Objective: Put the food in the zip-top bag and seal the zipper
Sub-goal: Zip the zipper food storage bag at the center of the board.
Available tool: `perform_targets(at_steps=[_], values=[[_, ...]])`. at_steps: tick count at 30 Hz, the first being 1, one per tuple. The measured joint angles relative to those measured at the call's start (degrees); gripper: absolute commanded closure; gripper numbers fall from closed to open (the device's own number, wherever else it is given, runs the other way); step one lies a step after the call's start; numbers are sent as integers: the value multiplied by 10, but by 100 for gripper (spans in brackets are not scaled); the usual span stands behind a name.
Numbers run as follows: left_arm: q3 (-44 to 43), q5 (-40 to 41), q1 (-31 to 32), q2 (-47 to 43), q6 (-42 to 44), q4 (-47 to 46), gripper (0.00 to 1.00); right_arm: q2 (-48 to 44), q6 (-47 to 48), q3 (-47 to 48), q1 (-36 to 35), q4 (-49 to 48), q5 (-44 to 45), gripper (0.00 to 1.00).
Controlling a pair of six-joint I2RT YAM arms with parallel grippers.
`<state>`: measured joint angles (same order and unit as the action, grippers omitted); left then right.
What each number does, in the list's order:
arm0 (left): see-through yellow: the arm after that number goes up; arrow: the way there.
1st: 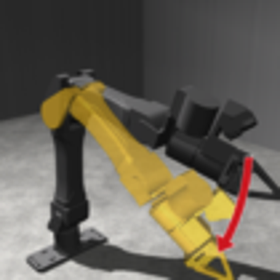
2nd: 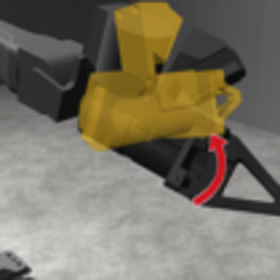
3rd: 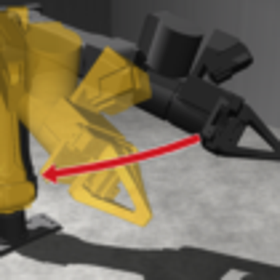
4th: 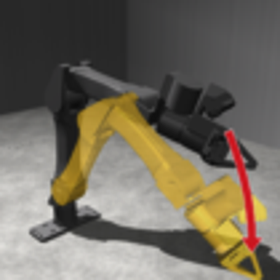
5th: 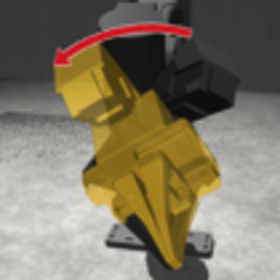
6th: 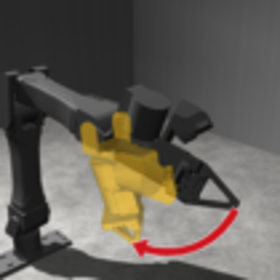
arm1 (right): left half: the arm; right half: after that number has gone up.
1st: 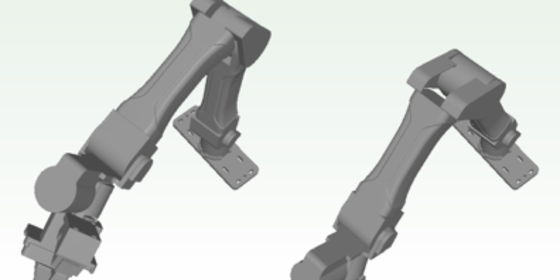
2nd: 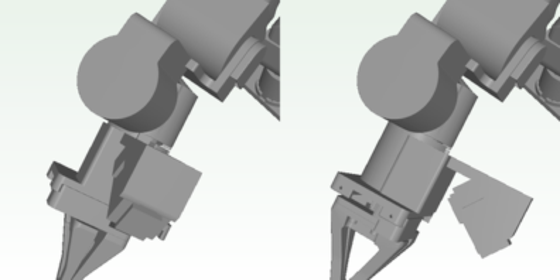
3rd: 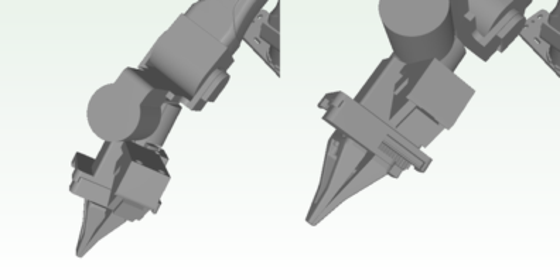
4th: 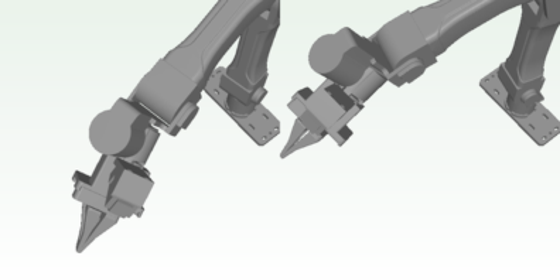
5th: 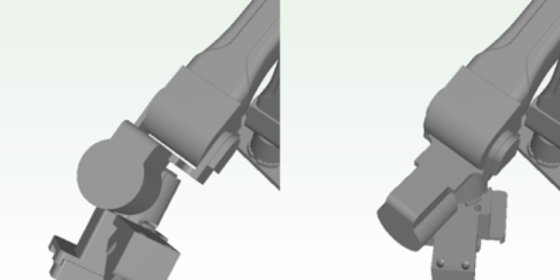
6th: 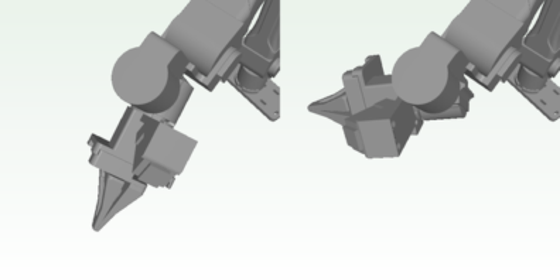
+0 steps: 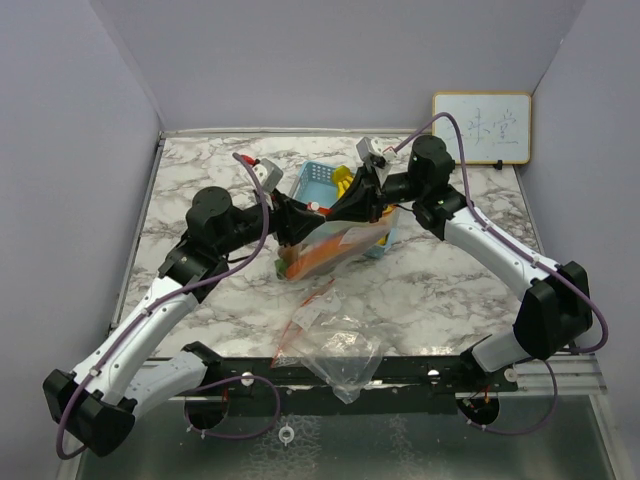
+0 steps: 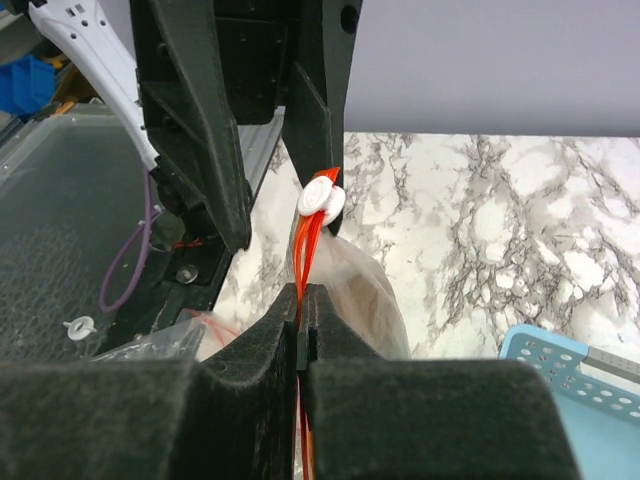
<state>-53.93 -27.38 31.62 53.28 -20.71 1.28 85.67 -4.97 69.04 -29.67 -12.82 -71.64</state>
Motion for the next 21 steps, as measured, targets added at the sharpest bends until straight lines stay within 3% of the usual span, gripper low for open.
perform_targets(at_steps=[8, 9, 11, 12, 20, 21], values=[[0, -48, -1, 39, 1, -16, 71, -5, 23, 3, 0, 42, 0, 98], [0, -51, -1, 38, 2, -18, 76, -6, 24, 4, 0, 45, 0, 98], [1, -54, -1, 37, 3, -22, 98, -10, 28, 7, 0, 53, 0, 98], [2, -54, -1, 36, 5, -23, 100, -10, 30, 10, 0, 56, 0, 98], [10, -56, -1, 24, 15, -24, 100, -14, 54, 20, 0, 84, 1, 98], [12, -55, -1, 20, 17, -24, 100, -14, 57, 22, -2, 89, 2, 91]])
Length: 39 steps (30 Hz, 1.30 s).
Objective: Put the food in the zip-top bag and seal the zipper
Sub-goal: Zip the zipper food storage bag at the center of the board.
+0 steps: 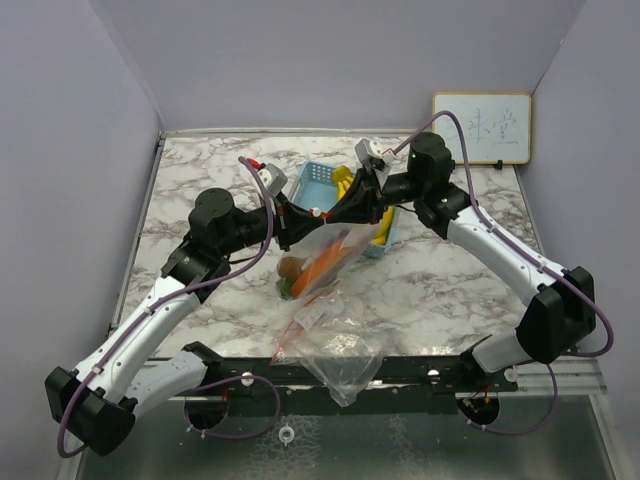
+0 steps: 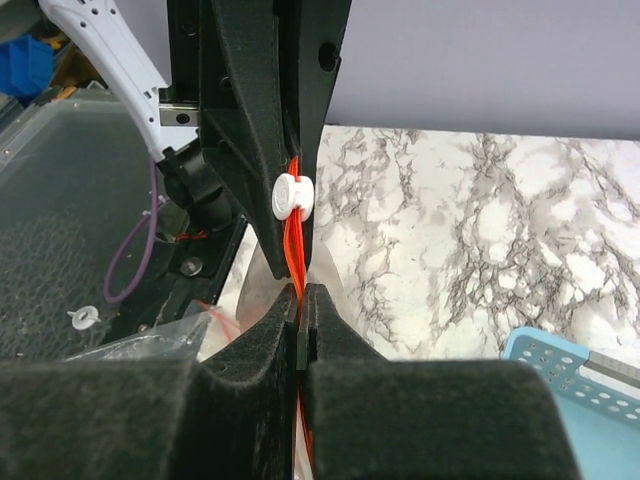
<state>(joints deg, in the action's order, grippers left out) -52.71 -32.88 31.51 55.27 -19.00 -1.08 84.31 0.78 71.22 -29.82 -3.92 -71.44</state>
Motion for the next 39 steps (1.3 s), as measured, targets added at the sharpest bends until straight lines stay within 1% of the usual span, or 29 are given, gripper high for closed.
perform_targets(at_steps=[2, 3, 5, 9, 10, 13, 15, 20, 25, 31, 34, 37, 39], values=[[1, 5, 0, -6, 4, 2, 100, 0, 5, 5, -3, 9, 2, 71], [1, 8, 0, -8, 7, 4, 100, 0, 9, 8, -3, 10, 5, 67], [1, 14, 0, -9, 12, 12, 100, 0, 19, 21, -3, 22, 16, 64], [1, 23, -3, -9, 22, 31, 100, 0, 24, 49, -2, 34, 22, 63], [1, 24, -3, -9, 23, 32, 100, 0, 18, 53, -2, 31, 19, 62], [2, 25, -4, -9, 28, 33, 100, 7, -26, 57, -2, -12, -5, 61], [5, 25, -4, -11, 30, 32, 100, 16, -68, 57, -2, -52, -21, 57], [16, 26, -4, -17, 31, 32, 100, 47, -169, 49, -2, -153, -41, 57], [19, 26, -4, -18, 32, 32, 100, 67, -231, 48, -5, -213, -49, 57], [20, 28, -4, -18, 33, 30, 100, 91, -256, 48, -21, -223, -51, 57], [22, 29, -4, -18, 33, 29, 100, 92, -257, 48, -28, -222, -51, 61], [22, 30, -4, -18, 33, 29, 100, 92, -254, 48, -31, -219, -51, 68], [22, 30, -4, -18, 33, 28, 100, 93, -253, 48, -32, -215, -51, 70]])
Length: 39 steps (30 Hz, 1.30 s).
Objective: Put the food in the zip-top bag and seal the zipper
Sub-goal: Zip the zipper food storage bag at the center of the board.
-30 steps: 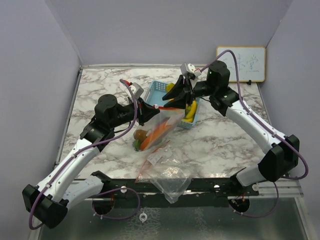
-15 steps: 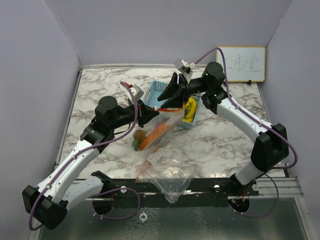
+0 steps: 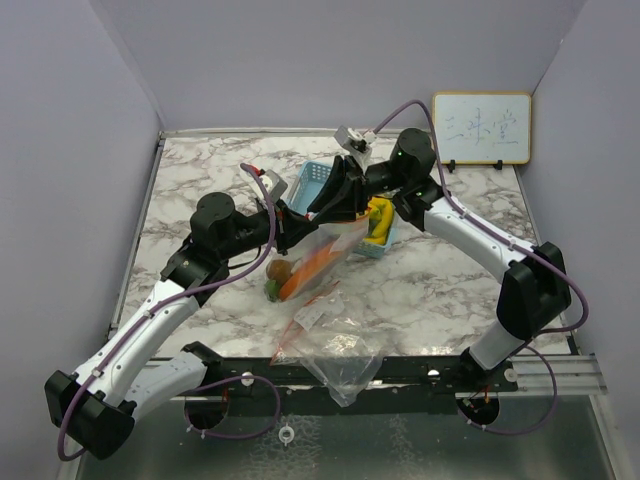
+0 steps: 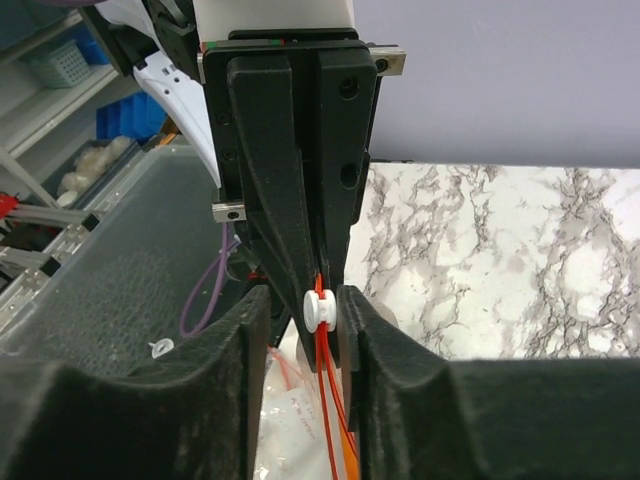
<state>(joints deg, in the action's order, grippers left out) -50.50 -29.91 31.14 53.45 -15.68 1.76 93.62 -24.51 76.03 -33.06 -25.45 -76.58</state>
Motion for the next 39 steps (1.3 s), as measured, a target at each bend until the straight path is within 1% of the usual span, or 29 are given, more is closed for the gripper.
perform_targets(at_steps=[2, 7, 9, 14, 20, 30, 34, 39], values=[[0, 0, 0, 0, 0, 0, 100, 1, 2, 1, 0, 2, 0, 73], [0, 4, 0, 0, 1, 0, 100, 4, 9, 3, 0, 12, 0, 92], [0, 5, 0, 0, 2, 0, 100, 5, 13, 4, 0, 19, 0, 97], [0, 11, 0, 0, 6, 1, 100, 5, 33, 8, 0, 39, 0, 98], [1, 27, -1, 0, 11, 12, 100, 5, 119, 27, 0, 136, 15, 98], [3, 62, -10, -23, 26, 57, 100, 3, 267, 36, 6, 291, 79, 98], [-8, 88, -11, -31, 46, 76, 100, -9, 295, 14, 30, 321, 96, 98], [-31, 141, -11, -48, 81, 107, 100, -50, 323, -47, 58, 332, 142, 98]])
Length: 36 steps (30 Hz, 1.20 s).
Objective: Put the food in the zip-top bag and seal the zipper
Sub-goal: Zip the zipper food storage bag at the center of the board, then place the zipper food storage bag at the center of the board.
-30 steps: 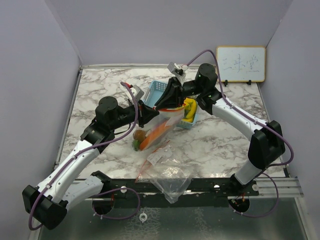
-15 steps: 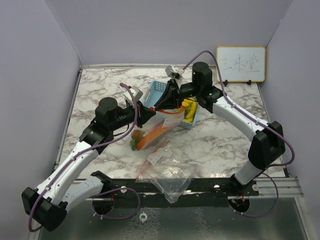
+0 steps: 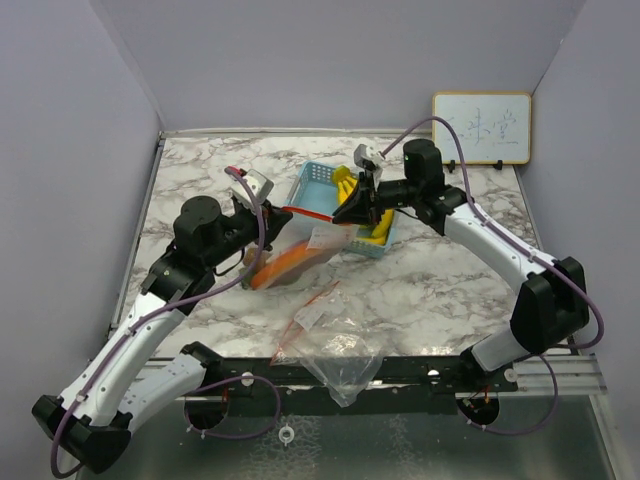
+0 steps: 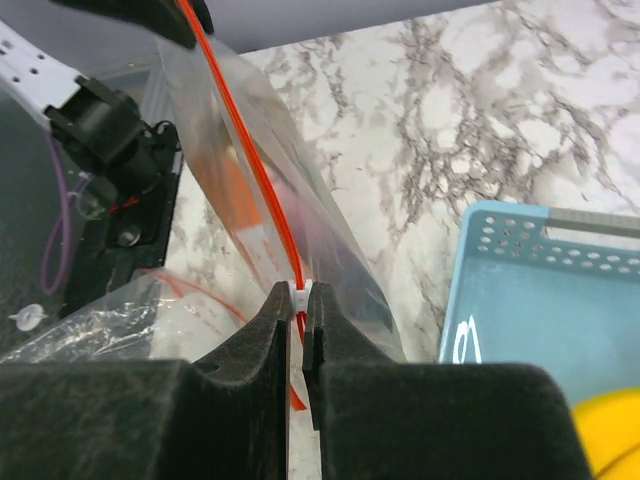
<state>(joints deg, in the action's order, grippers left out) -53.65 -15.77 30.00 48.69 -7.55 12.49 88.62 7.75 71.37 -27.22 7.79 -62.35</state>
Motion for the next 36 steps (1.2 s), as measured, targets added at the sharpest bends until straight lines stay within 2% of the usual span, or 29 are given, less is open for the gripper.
perform_targets(at_steps=[7, 18, 19, 21, 22, 24, 25, 26, 28, 31, 32, 33, 36], values=[[-38, 46, 0, -6, 41, 31, 100, -57, 27, -68, 3, -3, 125, 98], [-68, 72, 0, -7, 74, 62, 100, -56, 30, -88, 5, -5, 304, 98], [-68, 73, 0, -7, 75, 62, 100, -55, 29, -88, 5, -5, 311, 94], [-68, 73, 0, -7, 78, 66, 100, -54, 24, -87, 4, -5, 321, 61], [-68, 75, 0, -7, 81, 69, 100, -54, 20, -85, 4, -5, 323, 49], [-68, 87, 0, -8, 83, 70, 100, -53, 9, -76, 5, 1, 334, 35], [-70, 99, -1, -9, 84, 71, 100, -52, 6, -70, 6, 4, 343, 22], [-72, 117, -2, -12, 84, 71, 100, -49, -6, -60, 9, 12, 354, 13], [-78, 156, -3, -17, 85, 70, 100, -45, -26, -38, 11, 20, 379, 5], [-90, 232, -3, -20, 88, 69, 100, -41, -47, -7, 14, 30, 403, 10], [-97, 263, -3, -17, 89, 69, 98, -41, -51, 2, 14, 34, 404, 11], [-103, 292, -3, -13, 89, 69, 87, -40, -56, 11, 14, 40, 404, 11], [-117, 378, -4, 9, 84, 67, 32, -41, -67, 16, 11, 51, 405, 9]])
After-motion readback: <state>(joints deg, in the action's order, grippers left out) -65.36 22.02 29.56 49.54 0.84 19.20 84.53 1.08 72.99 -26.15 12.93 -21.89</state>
